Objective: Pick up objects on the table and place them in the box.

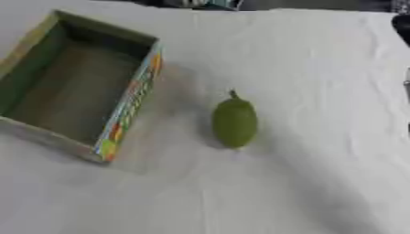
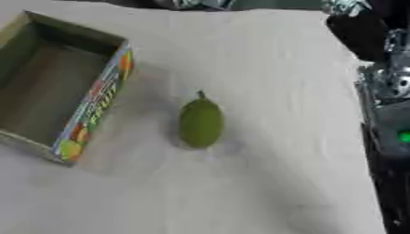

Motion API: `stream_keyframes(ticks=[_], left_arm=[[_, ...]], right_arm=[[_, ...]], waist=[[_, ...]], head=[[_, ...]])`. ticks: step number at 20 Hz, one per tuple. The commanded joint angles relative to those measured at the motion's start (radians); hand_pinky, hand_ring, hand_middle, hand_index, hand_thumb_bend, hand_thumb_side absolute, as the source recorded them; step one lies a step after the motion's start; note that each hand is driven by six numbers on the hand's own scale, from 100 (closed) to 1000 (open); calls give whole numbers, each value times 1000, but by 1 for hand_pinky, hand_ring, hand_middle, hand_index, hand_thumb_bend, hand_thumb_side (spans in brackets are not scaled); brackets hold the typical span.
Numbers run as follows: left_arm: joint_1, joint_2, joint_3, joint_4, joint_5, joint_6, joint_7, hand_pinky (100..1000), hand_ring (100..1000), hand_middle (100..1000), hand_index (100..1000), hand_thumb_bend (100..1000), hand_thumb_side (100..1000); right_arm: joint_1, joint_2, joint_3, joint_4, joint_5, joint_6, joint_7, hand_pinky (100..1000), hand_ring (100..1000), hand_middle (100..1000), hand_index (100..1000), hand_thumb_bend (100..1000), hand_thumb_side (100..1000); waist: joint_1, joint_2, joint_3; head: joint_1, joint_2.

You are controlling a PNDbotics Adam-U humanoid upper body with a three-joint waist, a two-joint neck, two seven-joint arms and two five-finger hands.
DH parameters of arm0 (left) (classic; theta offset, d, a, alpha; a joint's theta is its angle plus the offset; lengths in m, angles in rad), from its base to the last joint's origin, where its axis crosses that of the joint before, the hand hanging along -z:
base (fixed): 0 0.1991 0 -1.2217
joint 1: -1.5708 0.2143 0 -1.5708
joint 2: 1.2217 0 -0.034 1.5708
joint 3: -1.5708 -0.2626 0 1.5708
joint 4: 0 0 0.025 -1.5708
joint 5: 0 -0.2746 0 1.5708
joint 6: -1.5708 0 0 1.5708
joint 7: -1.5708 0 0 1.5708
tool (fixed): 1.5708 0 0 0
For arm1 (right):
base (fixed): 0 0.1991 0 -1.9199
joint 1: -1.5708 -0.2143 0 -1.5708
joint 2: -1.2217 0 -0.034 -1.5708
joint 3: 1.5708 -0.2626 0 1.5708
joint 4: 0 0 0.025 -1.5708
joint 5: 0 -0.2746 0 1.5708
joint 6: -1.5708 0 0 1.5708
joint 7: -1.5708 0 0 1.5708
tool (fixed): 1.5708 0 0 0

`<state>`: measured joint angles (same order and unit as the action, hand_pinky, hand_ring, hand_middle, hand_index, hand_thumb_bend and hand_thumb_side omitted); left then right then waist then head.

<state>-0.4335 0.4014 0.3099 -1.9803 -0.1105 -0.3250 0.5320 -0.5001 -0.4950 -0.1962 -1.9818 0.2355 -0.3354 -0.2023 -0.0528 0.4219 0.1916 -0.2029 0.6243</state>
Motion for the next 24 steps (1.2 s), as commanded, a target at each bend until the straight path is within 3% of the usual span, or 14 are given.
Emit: stream_keyframes(ticks=[1, 14, 17, 23, 24], left_arm=[[-7, 19, 3, -20, 3, 0, -3, 517, 570, 545, 692, 100, 576], [-9, 19, 4, -20, 4, -1, -1, 519, 571, 545, 693, 100, 578], [-7, 24, 13, -20, 2, 1, 10, 519, 571, 545, 693, 100, 578], [5, 43, 18, -20, -8, 2, 19, 518, 572, 546, 694, 100, 577], [9, 48, 18, -20, -10, 2, 20, 517, 573, 547, 694, 100, 576]], right_arm=[[-5, -13, -2, -18, 1, -3, 5, 839, 722, 522, 771, 100, 441], [-6, -17, -3, -18, -1, 1, 5, 845, 745, 544, 787, 100, 427], [7, -68, 6, -18, 11, 13, 26, 845, 765, 569, 803, 100, 399], [94, -274, 56, -18, 86, 32, 103, 858, 833, 706, 868, 100, 427], [108, -311, 66, -18, 106, 31, 115, 861, 851, 746, 882, 100, 370]], waist=[[2, -28, 1], [-3, -29, 13], [-9, -31, 15], [-21, -34, -2], [-23, -34, -5]], head=[[2, 3], [5, -5], [15, -5], [29, 4], [29, 6]])
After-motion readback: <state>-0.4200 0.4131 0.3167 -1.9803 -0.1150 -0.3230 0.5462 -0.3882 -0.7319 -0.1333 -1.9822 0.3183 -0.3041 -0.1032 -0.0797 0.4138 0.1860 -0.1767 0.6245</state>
